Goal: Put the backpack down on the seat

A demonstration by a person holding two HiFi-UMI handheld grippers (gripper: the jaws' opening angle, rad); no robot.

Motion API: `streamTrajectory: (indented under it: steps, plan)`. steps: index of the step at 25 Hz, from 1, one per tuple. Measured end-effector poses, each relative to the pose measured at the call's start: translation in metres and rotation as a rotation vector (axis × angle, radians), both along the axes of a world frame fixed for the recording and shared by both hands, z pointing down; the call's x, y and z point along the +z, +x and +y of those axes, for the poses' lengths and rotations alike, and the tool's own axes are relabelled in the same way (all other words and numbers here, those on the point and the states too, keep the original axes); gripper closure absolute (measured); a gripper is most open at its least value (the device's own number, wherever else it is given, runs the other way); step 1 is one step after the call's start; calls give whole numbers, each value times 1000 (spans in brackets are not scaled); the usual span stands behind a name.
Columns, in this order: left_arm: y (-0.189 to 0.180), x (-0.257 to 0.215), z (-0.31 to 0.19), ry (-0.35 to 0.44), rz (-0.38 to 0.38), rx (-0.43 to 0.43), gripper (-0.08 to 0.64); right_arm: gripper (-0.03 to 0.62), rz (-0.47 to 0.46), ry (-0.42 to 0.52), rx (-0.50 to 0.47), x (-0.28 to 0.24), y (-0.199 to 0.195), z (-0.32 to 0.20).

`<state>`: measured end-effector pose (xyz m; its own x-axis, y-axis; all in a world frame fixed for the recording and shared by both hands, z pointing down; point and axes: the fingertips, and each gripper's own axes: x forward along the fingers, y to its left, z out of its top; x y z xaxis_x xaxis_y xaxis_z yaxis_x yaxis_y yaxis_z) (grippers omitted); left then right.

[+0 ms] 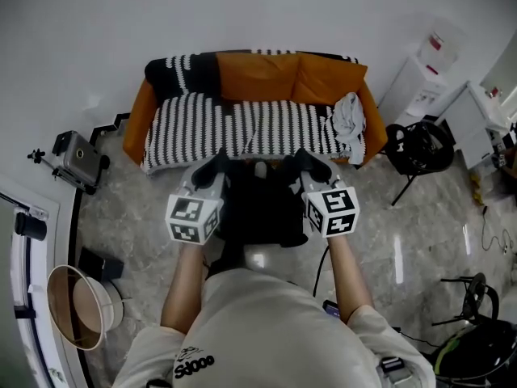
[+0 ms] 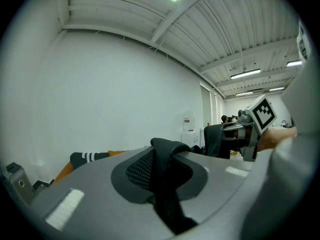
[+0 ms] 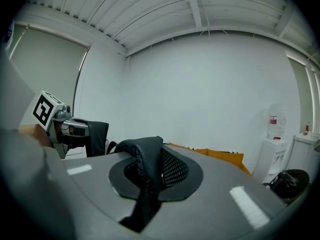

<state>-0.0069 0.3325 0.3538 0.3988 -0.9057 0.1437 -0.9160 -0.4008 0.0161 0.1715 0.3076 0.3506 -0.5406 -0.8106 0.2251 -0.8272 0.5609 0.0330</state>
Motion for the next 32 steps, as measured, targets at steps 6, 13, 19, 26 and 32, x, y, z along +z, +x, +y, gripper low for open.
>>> streamTrajectory:
  steps: [6, 13, 19, 26, 32]
  plan:
    - [-9, 8, -59, -6, 3, 23, 517, 572, 10, 8, -6, 5, -15, -52]
    - [-25, 9, -138, -15, -2, 56, 517, 572, 1, -7, 30, 6, -32, -128]
    - [-34, 5, -197, -25, 2, 78, 517, 572, 18, -17, 64, 4, -40, -185]
    - [-48, 8, -252, -52, 19, 89, 517, 574, 19, -41, 76, 5, -53, -236]
    - [-53, 17, -291, -83, 17, 108, 517, 573, -7, -90, 101, 14, -59, -278]
